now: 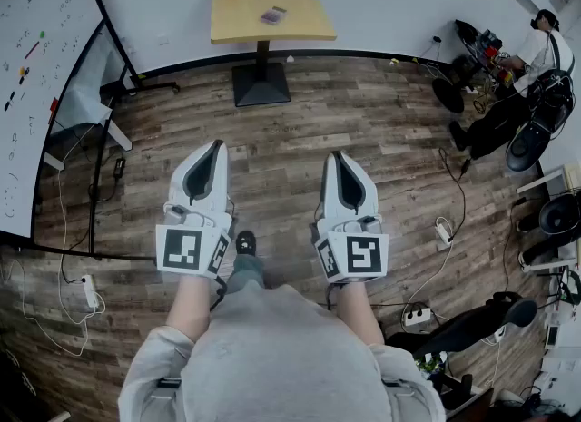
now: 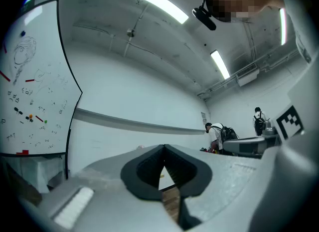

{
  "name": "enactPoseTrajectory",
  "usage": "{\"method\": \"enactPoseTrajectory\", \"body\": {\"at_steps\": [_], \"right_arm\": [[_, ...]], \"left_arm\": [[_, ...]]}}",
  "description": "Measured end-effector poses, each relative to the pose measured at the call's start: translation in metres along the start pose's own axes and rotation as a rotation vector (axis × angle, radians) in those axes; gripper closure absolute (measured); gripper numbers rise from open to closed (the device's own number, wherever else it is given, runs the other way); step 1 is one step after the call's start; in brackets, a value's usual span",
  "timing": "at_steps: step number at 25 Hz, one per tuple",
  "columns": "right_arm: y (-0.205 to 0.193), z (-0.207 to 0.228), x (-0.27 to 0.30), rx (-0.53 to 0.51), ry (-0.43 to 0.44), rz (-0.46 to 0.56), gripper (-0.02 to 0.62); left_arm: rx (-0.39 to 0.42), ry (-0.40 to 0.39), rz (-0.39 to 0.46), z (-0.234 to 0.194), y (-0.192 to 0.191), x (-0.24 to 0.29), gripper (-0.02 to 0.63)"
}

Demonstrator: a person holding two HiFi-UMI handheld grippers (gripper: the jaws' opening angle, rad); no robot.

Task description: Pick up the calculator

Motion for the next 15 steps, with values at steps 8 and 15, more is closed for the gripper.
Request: {"method": "enactPoseTrajectory", "body": {"at_steps": [8,15], "right_arm": [[-0.001,0.003,0.031,-0.006,0.005,-0.004,0.594],[0.001,0.007,0.07,0.008,-0.012,0.03,0.594]], "left_arm": [[-0.013,-0.011,0.003,-0.015,-0.003,0.027,0.6],[-0.014,-0.013,0.027,-0.042,-0.002,0.056,0.601]]}}
Point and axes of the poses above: the fingertips, and each gripper's own axes: x forward along the fingers, z to its right, y out of its top, the point moved 4 cm from there along -x, backward along the fingers, and after that the axes turned 4 degrees about -z, right-handed, at the moved point
